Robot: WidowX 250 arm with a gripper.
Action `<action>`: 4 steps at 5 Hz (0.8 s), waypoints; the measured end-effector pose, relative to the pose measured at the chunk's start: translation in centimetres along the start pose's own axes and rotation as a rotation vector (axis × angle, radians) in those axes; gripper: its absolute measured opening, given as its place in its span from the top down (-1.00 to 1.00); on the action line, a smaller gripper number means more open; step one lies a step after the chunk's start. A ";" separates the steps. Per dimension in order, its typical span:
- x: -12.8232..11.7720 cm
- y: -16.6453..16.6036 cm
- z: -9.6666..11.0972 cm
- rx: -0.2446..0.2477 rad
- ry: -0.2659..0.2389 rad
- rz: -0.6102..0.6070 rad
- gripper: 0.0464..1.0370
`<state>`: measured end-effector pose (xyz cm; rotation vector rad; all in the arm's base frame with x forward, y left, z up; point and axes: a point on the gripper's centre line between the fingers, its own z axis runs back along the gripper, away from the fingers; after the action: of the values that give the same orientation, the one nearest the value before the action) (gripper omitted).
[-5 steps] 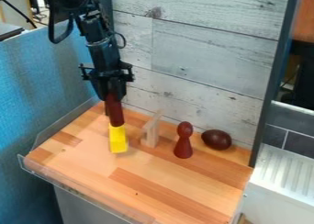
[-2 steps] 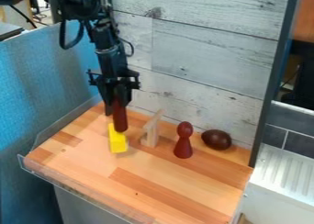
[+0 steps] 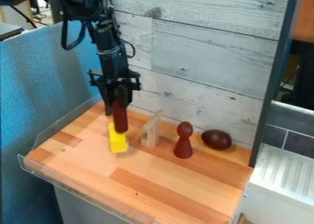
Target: Remove the red ball from the red cylinder and put the cylinder on top of the yellow rectangle
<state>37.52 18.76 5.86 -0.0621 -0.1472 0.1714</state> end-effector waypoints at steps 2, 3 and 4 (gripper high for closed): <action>0.0 0.1 0.0 0.005 -0.001 0.013 0.15; -0.1 0.5 0.1 0.008 -0.002 0.025 0.15; -0.2 1.0 0.1 0.012 -0.003 0.037 0.15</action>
<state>37.10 19.71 5.85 -0.0523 -0.1478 0.2094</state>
